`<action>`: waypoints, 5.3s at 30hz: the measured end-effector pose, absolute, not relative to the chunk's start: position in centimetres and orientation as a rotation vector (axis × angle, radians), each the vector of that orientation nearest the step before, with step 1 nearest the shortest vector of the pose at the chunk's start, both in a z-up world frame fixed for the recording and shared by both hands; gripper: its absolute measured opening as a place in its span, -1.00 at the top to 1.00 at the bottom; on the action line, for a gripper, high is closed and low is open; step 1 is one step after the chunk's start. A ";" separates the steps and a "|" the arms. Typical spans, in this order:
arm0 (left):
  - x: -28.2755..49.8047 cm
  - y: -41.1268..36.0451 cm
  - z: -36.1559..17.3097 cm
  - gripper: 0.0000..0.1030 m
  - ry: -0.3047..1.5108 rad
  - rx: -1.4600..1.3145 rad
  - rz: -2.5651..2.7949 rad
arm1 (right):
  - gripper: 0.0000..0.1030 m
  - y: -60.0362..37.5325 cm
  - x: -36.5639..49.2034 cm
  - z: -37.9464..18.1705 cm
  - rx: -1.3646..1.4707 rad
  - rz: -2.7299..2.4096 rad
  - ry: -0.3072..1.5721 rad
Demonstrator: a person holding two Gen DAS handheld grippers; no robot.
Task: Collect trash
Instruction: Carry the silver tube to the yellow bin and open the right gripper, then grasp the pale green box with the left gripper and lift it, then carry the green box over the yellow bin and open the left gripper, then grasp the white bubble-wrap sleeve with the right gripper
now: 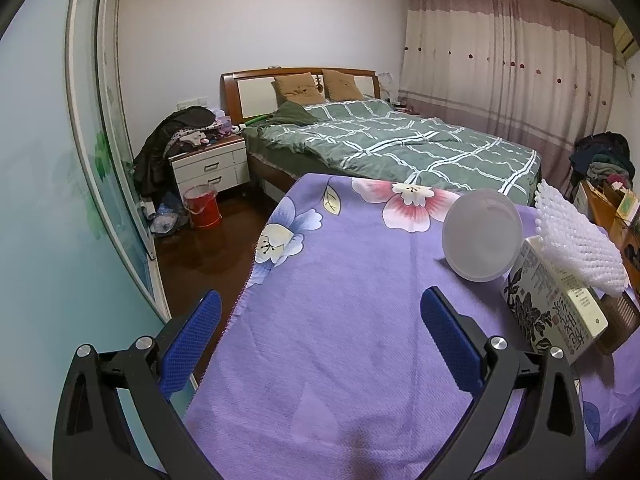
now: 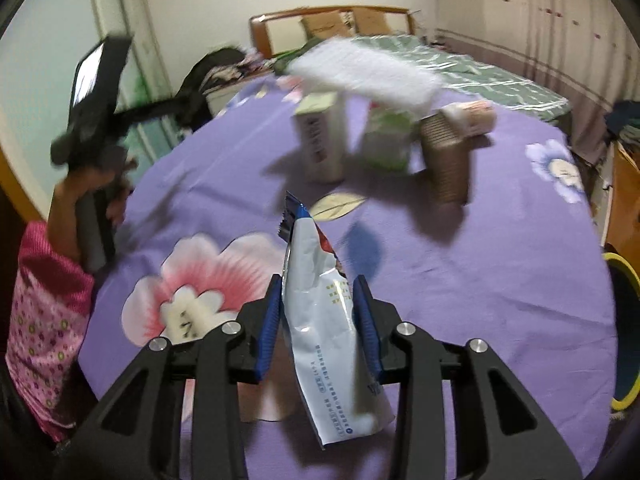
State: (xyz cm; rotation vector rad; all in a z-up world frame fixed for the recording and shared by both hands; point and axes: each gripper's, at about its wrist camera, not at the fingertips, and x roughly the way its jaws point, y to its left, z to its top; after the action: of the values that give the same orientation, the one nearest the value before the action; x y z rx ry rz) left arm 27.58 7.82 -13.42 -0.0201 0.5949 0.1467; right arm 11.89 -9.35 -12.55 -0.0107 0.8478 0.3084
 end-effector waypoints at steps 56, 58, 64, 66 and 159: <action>26.1 -5.0 -13.7 -0.91 0.787 0.006 -0.322 | -0.14 -40.1 14.3 -13.7 0.458 -0.692 0.692; 26.7 -6.2 -14.1 -0.90 0.808 0.006 -0.317 | -0.15 -40.1 14.3 -13.7 0.462 -0.688 0.690; 28.7 -8.7 -15.0 -0.72 0.829 -0.010 -0.294 | -0.16 -40.0 14.5 -13.7 0.465 -0.670 0.689; 29.4 -9.2 -15.3 -0.53 0.839 -0.020 -0.272 | -0.16 -40.1 14.5 -13.7 0.469 -0.664 0.689; 22.0 -12.1 -6.3 -0.77 0.534 0.022 -0.440 | -0.27 -32.0 11.9 -10.8 0.274 -0.425 0.672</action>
State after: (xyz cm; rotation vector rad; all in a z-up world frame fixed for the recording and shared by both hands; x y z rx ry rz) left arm 22.01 -12.14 -6.34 0.0222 0.5344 -0.4399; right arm 11.89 -32.01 -10.76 0.2743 0.6719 -0.4253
